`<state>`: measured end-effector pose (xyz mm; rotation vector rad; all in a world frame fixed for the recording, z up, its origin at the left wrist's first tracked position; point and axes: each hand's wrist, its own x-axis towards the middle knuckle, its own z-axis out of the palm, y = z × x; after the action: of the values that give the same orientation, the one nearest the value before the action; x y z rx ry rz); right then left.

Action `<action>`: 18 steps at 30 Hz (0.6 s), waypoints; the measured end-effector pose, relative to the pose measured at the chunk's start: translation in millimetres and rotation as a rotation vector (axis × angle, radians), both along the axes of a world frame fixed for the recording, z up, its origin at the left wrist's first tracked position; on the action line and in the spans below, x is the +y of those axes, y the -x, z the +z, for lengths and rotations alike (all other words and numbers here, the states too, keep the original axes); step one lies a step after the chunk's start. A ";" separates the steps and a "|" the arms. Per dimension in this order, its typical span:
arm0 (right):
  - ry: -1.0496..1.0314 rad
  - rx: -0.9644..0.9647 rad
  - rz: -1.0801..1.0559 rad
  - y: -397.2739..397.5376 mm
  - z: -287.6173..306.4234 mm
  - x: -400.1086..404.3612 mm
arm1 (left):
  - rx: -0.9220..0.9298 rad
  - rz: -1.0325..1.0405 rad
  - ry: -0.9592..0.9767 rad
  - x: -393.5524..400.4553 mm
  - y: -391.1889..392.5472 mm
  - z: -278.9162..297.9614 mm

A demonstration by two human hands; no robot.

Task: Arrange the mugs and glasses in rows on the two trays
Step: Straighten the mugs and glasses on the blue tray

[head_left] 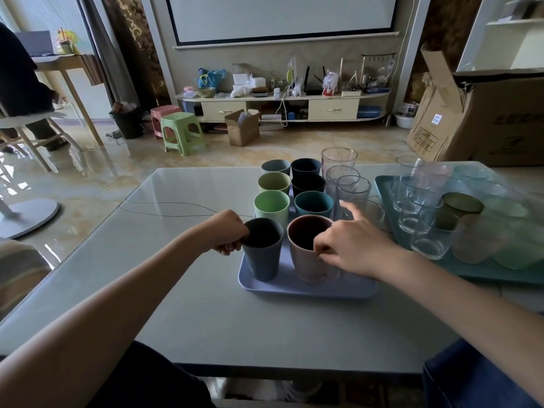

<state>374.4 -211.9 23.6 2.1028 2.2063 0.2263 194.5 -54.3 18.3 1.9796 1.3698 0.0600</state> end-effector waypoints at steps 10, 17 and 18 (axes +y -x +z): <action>0.001 -0.002 0.025 -0.2 -2.7 2.5 | 0.025 -0.011 0.012 -0.1 0.8 1.0; 0.006 0.000 0.043 1.3 -3.9 3.9 | 0.017 -0.006 0.031 2.1 -0.3 2.2; 0.005 -0.001 0.051 1.9 -4.0 3.7 | 0.017 -0.009 0.034 1.8 -0.7 2.7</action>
<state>372.5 -208.3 19.6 2.0446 2.2597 0.2258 195.2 -52.5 21.1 1.9618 1.3635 0.0158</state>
